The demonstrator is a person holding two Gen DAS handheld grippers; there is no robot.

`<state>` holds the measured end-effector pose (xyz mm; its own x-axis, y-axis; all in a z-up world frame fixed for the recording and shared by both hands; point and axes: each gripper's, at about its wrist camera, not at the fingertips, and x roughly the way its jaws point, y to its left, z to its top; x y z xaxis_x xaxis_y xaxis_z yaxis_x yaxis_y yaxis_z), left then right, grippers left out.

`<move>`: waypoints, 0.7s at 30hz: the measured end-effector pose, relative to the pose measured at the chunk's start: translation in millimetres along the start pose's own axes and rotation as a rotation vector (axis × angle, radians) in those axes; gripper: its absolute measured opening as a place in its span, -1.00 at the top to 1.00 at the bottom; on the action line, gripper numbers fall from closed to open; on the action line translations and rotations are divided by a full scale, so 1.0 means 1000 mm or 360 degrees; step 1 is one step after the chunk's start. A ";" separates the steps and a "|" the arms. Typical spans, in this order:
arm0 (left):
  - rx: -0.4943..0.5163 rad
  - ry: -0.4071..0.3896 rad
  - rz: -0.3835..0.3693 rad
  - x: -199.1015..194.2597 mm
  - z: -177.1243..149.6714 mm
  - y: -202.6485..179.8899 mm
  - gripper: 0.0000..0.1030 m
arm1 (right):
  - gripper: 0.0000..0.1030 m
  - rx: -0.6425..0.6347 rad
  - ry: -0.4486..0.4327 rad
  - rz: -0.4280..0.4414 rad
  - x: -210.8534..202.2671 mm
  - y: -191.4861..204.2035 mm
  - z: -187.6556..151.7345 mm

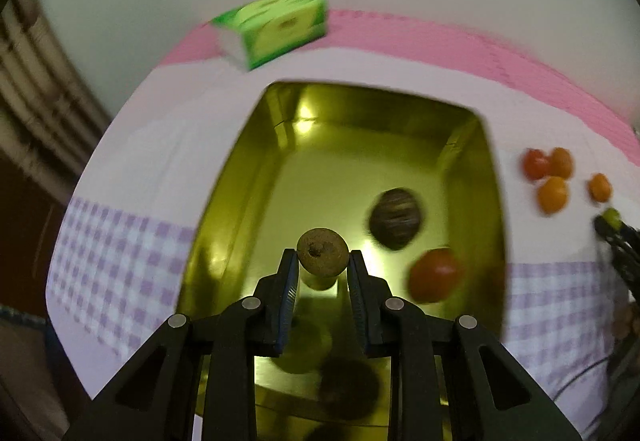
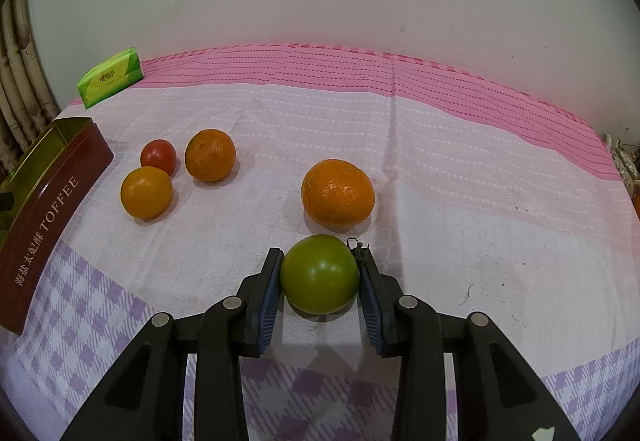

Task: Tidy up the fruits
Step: 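Carry the small olive fruit into the tin and open the left tool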

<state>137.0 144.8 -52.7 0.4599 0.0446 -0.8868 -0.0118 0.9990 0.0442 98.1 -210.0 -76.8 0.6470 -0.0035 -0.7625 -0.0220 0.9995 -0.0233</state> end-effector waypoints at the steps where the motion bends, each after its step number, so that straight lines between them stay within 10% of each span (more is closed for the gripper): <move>1: -0.0024 0.0013 0.0001 0.004 -0.001 0.006 0.49 | 0.33 0.0000 0.0000 -0.0002 0.000 0.000 0.000; 21: -0.0051 0.0157 0.0043 0.028 0.002 0.012 0.48 | 0.26 -0.0001 0.0003 -0.0021 0.002 -0.001 0.001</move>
<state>151.9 158.3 -76.3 0.3694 0.0707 -0.9266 -0.0523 0.9971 0.0553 100.0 -210.9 -78.0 0.6458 -0.0167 -0.7633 -0.0140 0.9993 -0.0337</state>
